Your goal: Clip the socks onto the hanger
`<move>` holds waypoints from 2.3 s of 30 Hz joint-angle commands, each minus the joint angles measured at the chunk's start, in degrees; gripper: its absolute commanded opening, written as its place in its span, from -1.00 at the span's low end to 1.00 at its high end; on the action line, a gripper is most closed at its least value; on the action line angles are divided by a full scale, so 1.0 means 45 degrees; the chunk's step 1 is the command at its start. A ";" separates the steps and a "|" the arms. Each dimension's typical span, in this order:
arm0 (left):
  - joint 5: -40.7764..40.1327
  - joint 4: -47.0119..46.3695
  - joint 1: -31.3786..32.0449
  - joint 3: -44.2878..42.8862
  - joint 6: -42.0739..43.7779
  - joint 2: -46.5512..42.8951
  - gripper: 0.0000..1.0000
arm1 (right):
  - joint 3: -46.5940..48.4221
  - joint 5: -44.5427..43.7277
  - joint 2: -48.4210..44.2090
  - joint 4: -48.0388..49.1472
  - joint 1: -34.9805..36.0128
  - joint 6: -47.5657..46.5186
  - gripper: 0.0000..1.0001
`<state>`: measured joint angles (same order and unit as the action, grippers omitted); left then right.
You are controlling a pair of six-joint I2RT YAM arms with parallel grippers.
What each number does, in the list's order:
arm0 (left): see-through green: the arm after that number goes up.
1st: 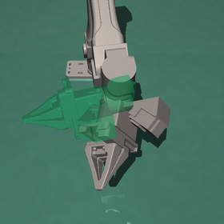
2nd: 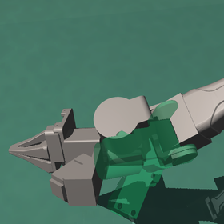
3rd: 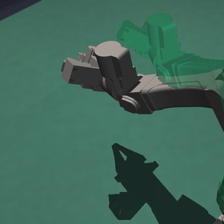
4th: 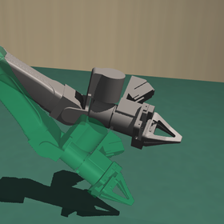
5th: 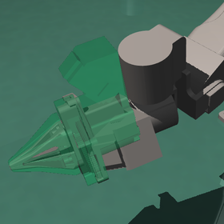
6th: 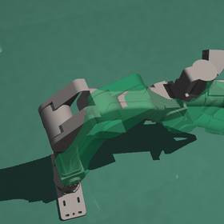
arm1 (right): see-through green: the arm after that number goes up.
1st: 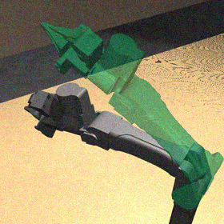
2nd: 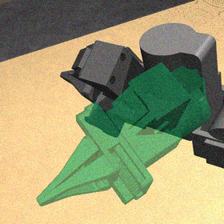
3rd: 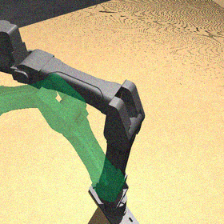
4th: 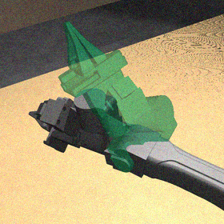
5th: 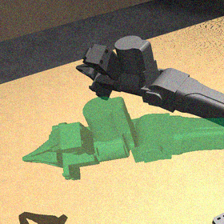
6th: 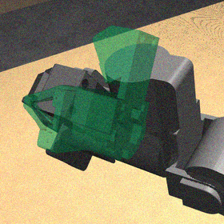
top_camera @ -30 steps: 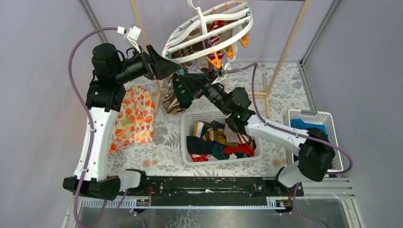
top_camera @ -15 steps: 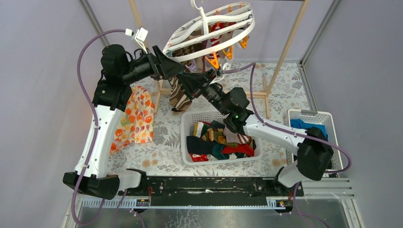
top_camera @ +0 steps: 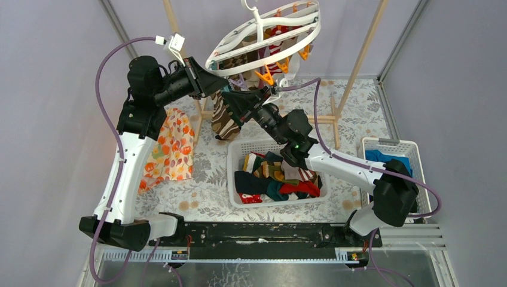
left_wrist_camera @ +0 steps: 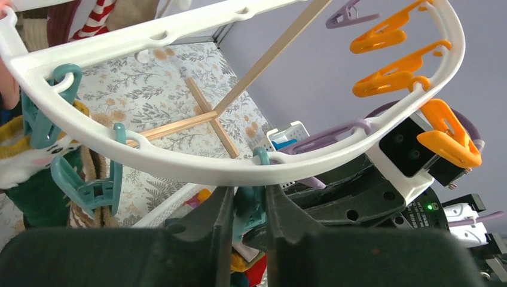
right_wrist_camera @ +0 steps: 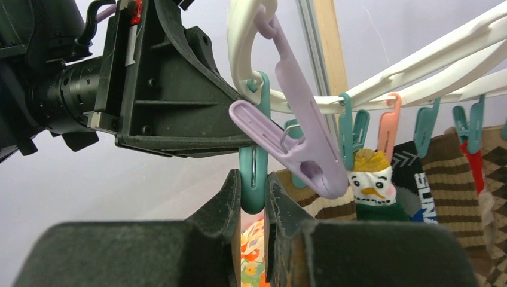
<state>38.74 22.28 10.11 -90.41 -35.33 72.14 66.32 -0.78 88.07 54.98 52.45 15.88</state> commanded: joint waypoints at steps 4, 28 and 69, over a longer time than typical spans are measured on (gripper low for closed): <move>-0.0588 -0.0577 0.0057 -0.0101 0.0176 0.0043 -0.87 | -0.0094 -0.0839 -0.0590 -0.0473 0.0111 -0.0005 -0.09; -0.0115 0.0061 0.0056 -0.0171 0.1175 -0.0260 -0.99 | -0.5684 -0.5397 -0.9680 -1.6673 0.0083 0.3559 0.91; 0.0151 0.0204 0.0058 -0.0275 0.1188 -0.0303 -0.99 | -0.3521 -0.1901 -0.7411 -1.5553 -0.2891 0.3005 -1.00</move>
<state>38.54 23.18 10.15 -90.41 -30.92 71.68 44.31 -12.19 55.83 -14.35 39.88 32.60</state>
